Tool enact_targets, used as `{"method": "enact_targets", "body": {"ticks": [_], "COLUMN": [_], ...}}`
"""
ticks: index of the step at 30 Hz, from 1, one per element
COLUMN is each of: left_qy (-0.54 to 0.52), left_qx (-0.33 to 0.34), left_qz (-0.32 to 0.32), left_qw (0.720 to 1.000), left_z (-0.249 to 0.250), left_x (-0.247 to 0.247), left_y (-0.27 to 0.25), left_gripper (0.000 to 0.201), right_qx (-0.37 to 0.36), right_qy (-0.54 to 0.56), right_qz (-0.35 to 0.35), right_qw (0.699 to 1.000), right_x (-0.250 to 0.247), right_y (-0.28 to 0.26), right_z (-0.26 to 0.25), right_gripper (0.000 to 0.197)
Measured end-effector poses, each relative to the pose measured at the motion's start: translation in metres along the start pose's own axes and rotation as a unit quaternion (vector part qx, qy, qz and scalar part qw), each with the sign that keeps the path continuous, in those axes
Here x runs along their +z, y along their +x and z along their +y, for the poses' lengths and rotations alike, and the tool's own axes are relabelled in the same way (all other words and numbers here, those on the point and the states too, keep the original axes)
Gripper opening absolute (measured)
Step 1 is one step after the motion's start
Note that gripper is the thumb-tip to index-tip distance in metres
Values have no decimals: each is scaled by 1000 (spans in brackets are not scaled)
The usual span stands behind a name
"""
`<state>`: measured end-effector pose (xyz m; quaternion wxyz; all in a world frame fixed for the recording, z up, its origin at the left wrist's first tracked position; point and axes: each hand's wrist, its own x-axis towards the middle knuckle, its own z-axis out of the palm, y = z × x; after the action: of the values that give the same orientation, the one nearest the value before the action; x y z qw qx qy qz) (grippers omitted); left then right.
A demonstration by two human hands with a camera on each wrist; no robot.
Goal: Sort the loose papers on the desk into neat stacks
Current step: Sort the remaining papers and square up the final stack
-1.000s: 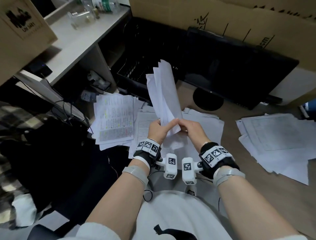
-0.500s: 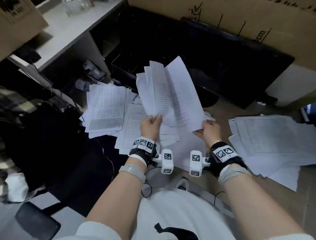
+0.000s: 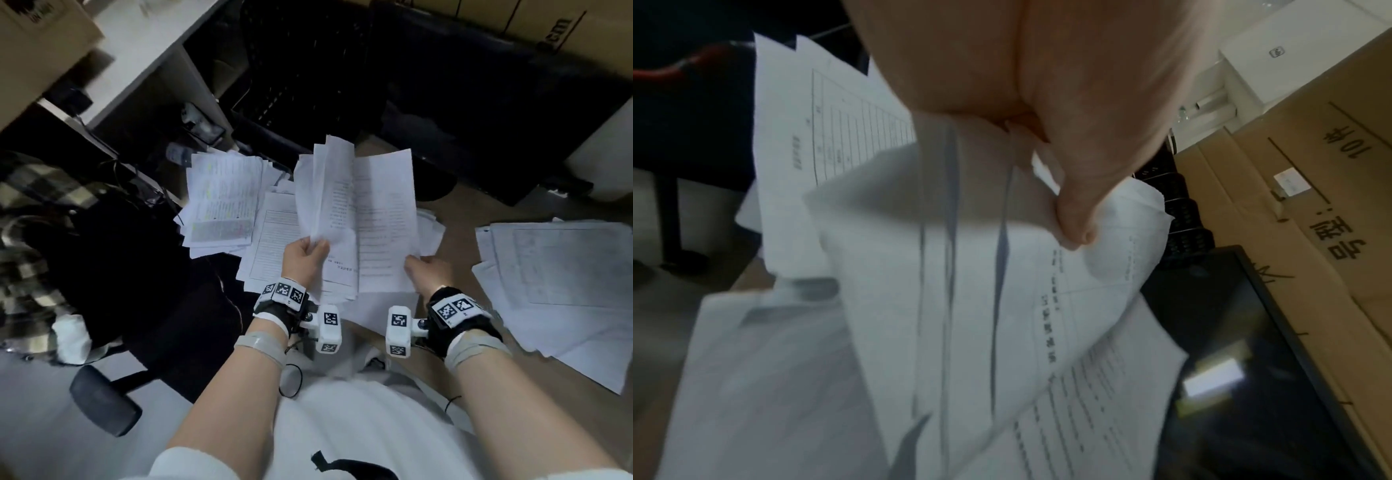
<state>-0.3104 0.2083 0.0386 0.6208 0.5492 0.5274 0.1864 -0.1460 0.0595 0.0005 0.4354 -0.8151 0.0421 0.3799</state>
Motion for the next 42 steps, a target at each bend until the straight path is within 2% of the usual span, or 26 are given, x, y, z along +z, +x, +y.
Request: {"method": "enact_targets", "body": {"ticks": [1,5,9,11,12,16,22,25,27,30,33,34,36,37,38,40,42], "left_qy": [22,96,117,126,120,111,91,82,78,61,33,26,12,5,-1,-3,-5], "left_qx": [3,7,4,10,8,-36,-22,-31,-36,-41,-50,-55,-67,-72,-76,-78,-73], "left_qz": [11,59,96,128,144,208,228,210,191,164,141,136,120,108,100,87,79], "left_qw": [1000,994,988,984,982,971,969,974,978,984,988,989,990,992,992,993,994], "left_z": [-2,-8,-9,-8,-7,-15,-20,-28,-33,-36,-34,-32,-24,-20,-18,-11,-4], "left_x": [-7,-43,-86,-111,-125,-188,-285,-323,-340,-347,-341,-337,-325,-318,-310,-292,-269], "left_y": [2,12,29,37,42,73,123,140,145,149,156,157,159,160,161,161,160], "left_gripper": [13,11,12,15,14,41,25,26,23,14,2,3,7,12,15,16,19], "right_qx": [8,15,-31,-36,-37,-41,-21,3,14,8,5,7,-7,-27,-41,-48,-50], "right_qy": [-25,-100,-90,-80,-81,-97,-116,-103,-96,-70,-93,-112,-151,-155,-144,-77,2], "right_qz": [-22,-100,-146,-161,-161,-136,-93,-74,-91,-126,-137,-134,-131,-133,-139,-166,-228], "right_qw": [999,990,985,983,983,985,989,992,991,990,986,985,980,979,979,982,972], "right_x": [6,39,88,116,131,194,305,354,381,407,412,409,398,389,381,364,347], "right_y": [-2,-9,-14,-17,-18,-23,-20,-14,-9,-1,1,-1,-2,-6,-13,-22,-35], "right_z": [-4,-21,-30,-35,-38,-53,-72,-80,-83,-88,-94,-96,-97,-100,-105,-111,-123], "right_gripper": [18,23,10,11,14,20,16,13,19,30,27,36,70,77,74,55,44]}}
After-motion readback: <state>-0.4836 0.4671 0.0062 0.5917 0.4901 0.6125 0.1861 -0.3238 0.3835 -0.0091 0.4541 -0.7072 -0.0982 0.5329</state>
